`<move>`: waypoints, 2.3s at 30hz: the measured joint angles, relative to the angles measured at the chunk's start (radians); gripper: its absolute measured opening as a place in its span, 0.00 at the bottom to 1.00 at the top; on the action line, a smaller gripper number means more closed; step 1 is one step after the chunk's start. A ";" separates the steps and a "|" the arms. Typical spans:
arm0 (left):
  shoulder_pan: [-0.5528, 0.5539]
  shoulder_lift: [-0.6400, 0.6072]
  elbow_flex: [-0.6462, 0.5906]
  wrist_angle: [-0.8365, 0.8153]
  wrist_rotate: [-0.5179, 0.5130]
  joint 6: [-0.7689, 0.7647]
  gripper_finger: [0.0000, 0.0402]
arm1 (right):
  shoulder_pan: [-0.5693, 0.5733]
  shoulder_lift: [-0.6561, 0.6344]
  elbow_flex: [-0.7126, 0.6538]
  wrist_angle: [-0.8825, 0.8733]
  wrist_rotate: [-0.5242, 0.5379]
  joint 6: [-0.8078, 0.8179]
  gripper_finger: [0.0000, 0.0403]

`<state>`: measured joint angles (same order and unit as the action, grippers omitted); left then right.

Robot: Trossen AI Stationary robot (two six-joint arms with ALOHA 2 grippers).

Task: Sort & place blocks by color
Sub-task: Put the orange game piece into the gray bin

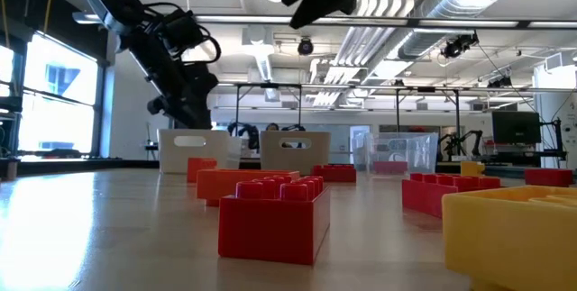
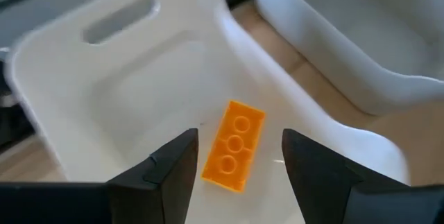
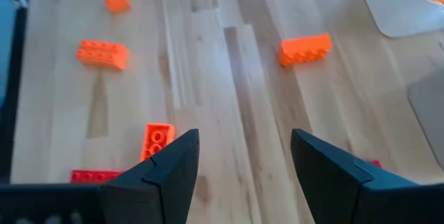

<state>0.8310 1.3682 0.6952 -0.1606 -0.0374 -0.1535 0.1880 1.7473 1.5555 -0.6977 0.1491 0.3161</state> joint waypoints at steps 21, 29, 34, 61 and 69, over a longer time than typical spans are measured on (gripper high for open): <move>-0.187 -0.280 0.001 -0.269 0.195 -0.177 0.49 | 0.091 0.056 0.000 0.153 0.017 -0.028 0.56; -0.290 -0.306 0.001 -0.397 0.042 -0.227 0.49 | 0.096 0.135 0.000 0.201 -0.029 0.092 0.56; -0.318 -0.306 0.001 -0.419 -0.014 -0.238 0.49 | 0.117 0.168 0.000 0.200 -0.051 0.117 0.56; -0.323 -0.305 0.000 -0.418 -0.031 -0.292 0.49 | 0.168 0.392 0.000 0.260 -0.053 0.175 0.56; -0.323 -0.305 0.000 -0.418 -0.031 -0.290 0.49 | 0.168 0.440 0.000 0.253 -0.038 0.177 0.56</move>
<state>0.5076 1.0630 0.6956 -0.5789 -0.0681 -0.4438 0.3565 2.1877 1.5555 -0.4446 0.1106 0.4934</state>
